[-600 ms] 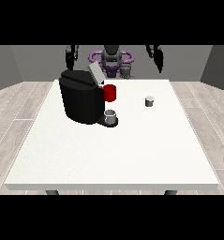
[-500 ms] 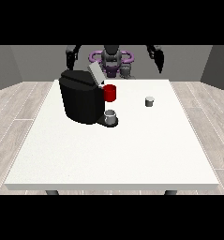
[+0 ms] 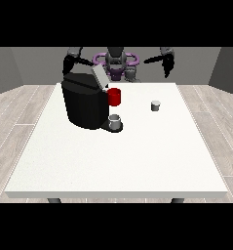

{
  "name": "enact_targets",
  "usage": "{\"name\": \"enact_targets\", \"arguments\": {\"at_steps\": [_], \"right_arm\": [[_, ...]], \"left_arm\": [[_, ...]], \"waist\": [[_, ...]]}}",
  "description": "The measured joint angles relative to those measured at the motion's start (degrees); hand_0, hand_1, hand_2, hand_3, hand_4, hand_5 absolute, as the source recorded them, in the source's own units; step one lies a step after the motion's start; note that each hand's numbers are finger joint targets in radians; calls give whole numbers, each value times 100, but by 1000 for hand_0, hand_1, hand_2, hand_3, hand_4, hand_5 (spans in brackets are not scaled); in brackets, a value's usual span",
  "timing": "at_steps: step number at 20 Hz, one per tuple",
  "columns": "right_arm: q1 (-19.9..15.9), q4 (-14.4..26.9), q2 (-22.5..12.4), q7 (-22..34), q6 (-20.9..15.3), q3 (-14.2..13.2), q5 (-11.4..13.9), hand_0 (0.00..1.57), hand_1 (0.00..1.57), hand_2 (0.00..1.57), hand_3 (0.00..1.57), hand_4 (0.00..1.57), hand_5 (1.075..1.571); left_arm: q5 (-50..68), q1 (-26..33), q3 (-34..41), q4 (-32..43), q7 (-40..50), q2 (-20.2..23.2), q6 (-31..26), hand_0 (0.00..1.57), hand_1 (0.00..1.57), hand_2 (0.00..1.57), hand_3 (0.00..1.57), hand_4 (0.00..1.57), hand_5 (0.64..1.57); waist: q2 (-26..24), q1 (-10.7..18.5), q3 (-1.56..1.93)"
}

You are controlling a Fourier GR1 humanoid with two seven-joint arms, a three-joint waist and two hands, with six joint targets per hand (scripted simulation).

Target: Insert the coffee pod into the coffee machine and close the lid

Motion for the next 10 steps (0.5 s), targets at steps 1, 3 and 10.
{"name": "enact_targets", "arguments": {"at_steps": [1,3,10], "right_arm": [[-4,-1,38,10,-86,40,93,0,0,0,0,0,1571],[-55,-37,32,0,-100,57,138,0,0,0,0,0,1571],[-372,56,185,-134,-150,209,263,0,0,0,0,0,1571]], "left_arm": [[-102,-56,1,82,-7,79,-21,0,0,0,0,0,1571],[-167,-248,140,310,-24,359,-191,0,0,0,0,0,1571],[-539,-1179,337,1123,305,842,-446,0,0,0,0,0,1571]], "waist": [[35,-38,-1],[140,-147,-3],[593,-488,-5]]}}
